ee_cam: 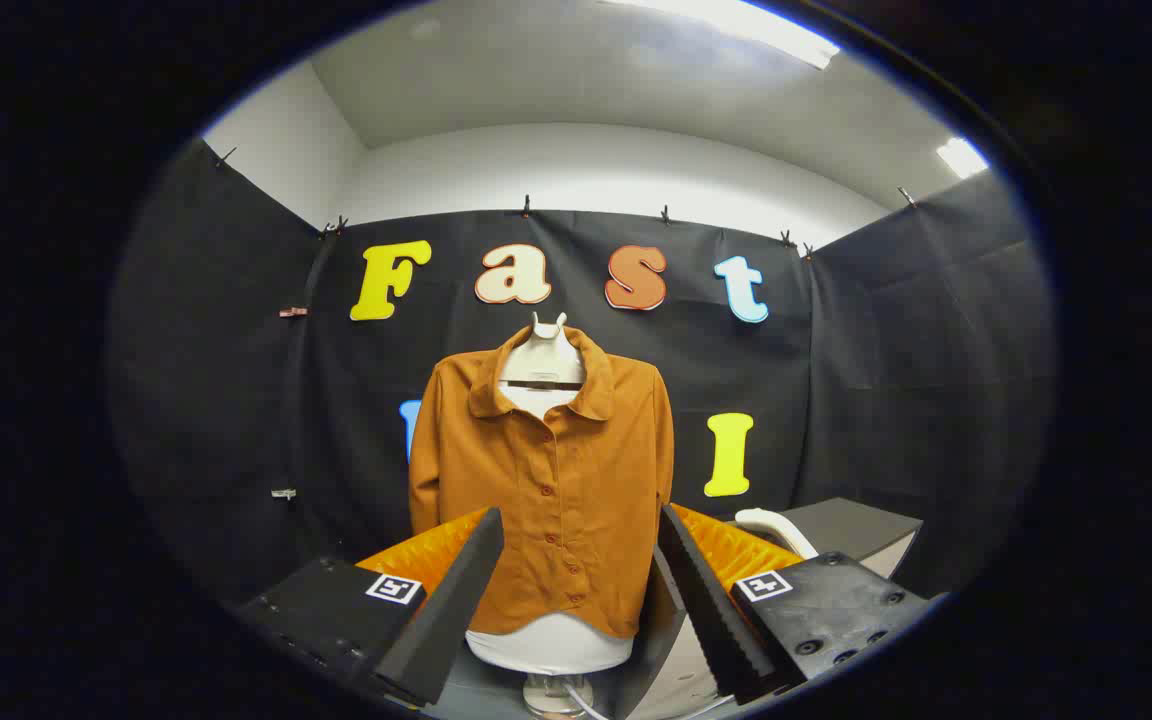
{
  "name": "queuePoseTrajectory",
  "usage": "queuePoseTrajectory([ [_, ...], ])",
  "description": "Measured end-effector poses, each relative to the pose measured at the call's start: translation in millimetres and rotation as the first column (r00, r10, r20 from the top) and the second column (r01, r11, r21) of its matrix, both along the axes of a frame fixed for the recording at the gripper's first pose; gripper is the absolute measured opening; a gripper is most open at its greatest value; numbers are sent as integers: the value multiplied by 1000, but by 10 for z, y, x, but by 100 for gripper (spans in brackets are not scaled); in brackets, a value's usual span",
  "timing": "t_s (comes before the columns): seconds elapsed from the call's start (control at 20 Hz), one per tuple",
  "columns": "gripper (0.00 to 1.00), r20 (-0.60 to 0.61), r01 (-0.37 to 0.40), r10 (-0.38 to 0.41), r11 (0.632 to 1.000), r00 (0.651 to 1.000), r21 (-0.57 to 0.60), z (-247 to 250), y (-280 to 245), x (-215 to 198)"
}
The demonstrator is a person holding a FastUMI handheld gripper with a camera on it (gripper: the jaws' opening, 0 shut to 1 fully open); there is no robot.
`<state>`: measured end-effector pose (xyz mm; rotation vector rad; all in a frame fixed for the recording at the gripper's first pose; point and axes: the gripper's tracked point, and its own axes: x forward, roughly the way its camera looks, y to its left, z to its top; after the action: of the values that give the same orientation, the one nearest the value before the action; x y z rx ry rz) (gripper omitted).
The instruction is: Iron the clothes twice with a garment steamer, once on the left side and once on the right side.
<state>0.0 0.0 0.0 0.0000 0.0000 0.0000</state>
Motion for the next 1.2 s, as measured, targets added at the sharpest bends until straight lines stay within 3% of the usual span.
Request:
queuePoseTrajectory([
  [1.2,98,10,-15,14,1000,1000,11,10,60,-77],
])
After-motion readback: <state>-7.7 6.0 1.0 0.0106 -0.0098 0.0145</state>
